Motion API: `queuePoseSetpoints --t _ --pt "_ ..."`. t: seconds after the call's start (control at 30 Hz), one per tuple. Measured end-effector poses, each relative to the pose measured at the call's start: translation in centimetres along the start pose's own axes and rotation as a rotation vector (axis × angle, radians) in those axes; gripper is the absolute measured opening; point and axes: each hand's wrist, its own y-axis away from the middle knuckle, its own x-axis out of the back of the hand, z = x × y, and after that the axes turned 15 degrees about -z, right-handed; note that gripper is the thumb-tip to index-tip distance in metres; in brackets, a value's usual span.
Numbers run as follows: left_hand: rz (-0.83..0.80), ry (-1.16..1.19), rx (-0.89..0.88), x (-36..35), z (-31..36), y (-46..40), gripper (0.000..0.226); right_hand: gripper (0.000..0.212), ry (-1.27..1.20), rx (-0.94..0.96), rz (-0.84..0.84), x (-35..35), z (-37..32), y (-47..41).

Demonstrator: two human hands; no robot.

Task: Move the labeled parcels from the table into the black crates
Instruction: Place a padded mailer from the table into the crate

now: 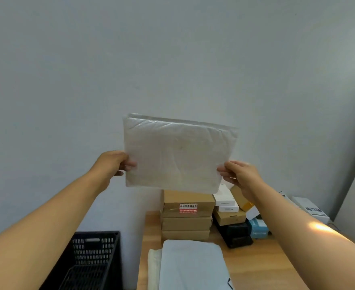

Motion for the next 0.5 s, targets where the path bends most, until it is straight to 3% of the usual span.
queuePoseSetpoints --t 0.17,0.23,0.37,0.5 --pt "-0.054 0.184 -0.015 0.5 1.0 0.2 0.039 0.031 -0.352 -0.049 -0.066 0.8 -0.1 -0.6" --pt "-0.103 0.245 -0.013 0.6 1.2 0.0 0.042 0.032 -0.361 -0.061 -0.089 0.9 -0.1 -0.8" --pt "-0.222 0.206 -0.027 0.2 1.7 0.2 0.025 0.023 -0.257 -0.016 -0.094 1.0 -0.1 -1.2" --pt "-0.186 0.162 -0.068 -0.7 1.3 -0.1 0.066 0.032 -0.309 -0.017 -0.078 1.2 0.1 -1.6"
